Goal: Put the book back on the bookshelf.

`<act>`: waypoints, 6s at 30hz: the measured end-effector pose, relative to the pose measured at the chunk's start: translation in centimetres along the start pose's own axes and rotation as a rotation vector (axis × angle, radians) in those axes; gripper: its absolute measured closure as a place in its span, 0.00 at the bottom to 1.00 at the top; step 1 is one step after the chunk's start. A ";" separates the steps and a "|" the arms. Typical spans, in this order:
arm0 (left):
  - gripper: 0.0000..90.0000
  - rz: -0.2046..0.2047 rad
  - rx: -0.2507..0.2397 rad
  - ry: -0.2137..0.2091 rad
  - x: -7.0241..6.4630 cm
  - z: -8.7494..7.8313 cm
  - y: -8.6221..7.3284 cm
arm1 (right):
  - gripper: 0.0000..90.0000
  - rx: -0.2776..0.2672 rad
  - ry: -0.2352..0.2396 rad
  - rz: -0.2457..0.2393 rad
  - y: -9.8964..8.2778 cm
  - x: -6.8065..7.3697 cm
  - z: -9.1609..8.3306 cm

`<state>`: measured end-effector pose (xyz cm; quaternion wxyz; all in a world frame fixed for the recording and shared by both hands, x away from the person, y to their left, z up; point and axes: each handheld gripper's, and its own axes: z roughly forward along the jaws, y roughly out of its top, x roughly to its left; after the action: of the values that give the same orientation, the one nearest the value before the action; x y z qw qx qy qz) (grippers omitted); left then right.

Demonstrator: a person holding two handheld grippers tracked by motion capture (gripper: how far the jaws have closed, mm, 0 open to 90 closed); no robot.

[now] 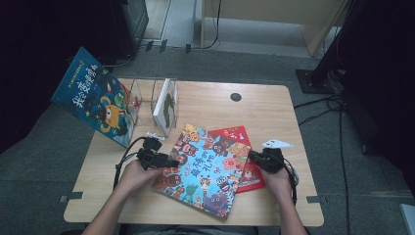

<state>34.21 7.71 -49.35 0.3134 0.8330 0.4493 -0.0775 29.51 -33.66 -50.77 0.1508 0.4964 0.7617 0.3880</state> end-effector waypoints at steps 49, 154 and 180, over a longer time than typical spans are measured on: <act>0.38 -0.035 0.030 -0.022 0.4 -0.1 0.6 | 1.00 -0.036 -0.021 -0.157 -0.2 4.0 -0.4; 0.89 -0.188 0.112 -0.035 -2.4 -18.7 8.3 | 0.63 -0.020 0.125 -0.166 2.6 4.5 4.1; 0.89 -0.358 0.010 0.085 3.3 -29.5 2.1 | 0.61 -0.006 0.155 -0.195 2.7 5.0 4.9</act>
<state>33.30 26.66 -26.46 0.2712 0.7438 0.6029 -0.0991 31.97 -26.55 -51.18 0.1299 0.3881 0.8145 0.4112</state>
